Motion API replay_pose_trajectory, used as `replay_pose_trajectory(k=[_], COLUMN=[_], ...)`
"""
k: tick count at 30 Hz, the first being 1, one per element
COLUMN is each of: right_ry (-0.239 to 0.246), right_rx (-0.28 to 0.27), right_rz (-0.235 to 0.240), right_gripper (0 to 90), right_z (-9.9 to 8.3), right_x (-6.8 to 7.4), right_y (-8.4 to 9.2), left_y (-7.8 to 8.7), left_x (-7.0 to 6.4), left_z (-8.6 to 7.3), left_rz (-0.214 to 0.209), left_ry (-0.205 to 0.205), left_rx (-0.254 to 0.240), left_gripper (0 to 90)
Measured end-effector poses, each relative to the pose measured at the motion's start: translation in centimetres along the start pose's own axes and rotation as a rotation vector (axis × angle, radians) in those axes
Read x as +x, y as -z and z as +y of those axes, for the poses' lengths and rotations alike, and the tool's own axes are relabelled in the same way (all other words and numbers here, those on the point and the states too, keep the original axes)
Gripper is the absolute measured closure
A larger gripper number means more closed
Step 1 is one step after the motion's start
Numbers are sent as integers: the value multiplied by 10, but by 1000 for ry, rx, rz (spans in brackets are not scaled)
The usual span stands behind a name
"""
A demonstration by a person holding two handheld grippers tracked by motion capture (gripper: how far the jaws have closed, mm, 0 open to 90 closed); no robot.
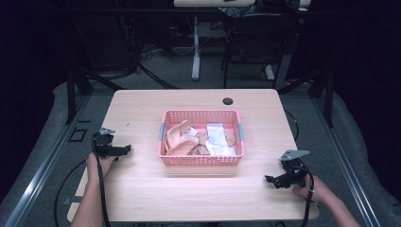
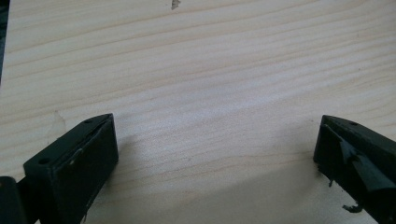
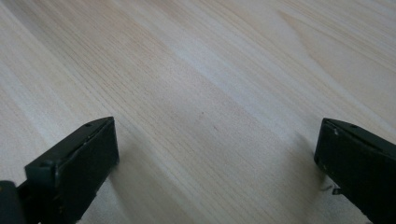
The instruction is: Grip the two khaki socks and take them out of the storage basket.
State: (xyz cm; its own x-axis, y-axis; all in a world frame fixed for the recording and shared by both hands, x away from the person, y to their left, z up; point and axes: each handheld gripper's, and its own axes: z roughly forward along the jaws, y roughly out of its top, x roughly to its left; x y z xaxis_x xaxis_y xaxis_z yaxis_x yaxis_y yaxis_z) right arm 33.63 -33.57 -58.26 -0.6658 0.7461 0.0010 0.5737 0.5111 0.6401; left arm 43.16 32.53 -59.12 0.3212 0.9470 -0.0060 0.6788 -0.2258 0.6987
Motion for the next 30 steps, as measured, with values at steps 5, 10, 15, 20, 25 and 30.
replay_pose_trajectory(k=[5, 10, 15, 20, 25, 30], right_ry=[-5, -7, -7, -18, -15, -12], right_rx=[-3, -3, -2, -10, -11, -8], right_rz=[3, -2, -10, -13, -17, -18], right_gripper=[0, 0, 0, 0, 0, 0], right_z=[1, 1, 0, -1, -2, -2], right_x=[0, 0, 0, 2, 2, 2], right_y=[-1, -1, 0, 0, 1, 1], left_y=[0, 2, 3, 5, 8, 22], left_x=[0, -2, -2, 1, -3, -14], left_z=[-1, -3, -3, 2, 12, 25], left_rz=[5, 9, 2, -31, -76, -78], left_ry=[2, 7, 0, 3, -48, -107], left_rx=[-2, -9, -5, 44, 96, 73], left_gripper=[0, 0, 0, 2, 0, 0])
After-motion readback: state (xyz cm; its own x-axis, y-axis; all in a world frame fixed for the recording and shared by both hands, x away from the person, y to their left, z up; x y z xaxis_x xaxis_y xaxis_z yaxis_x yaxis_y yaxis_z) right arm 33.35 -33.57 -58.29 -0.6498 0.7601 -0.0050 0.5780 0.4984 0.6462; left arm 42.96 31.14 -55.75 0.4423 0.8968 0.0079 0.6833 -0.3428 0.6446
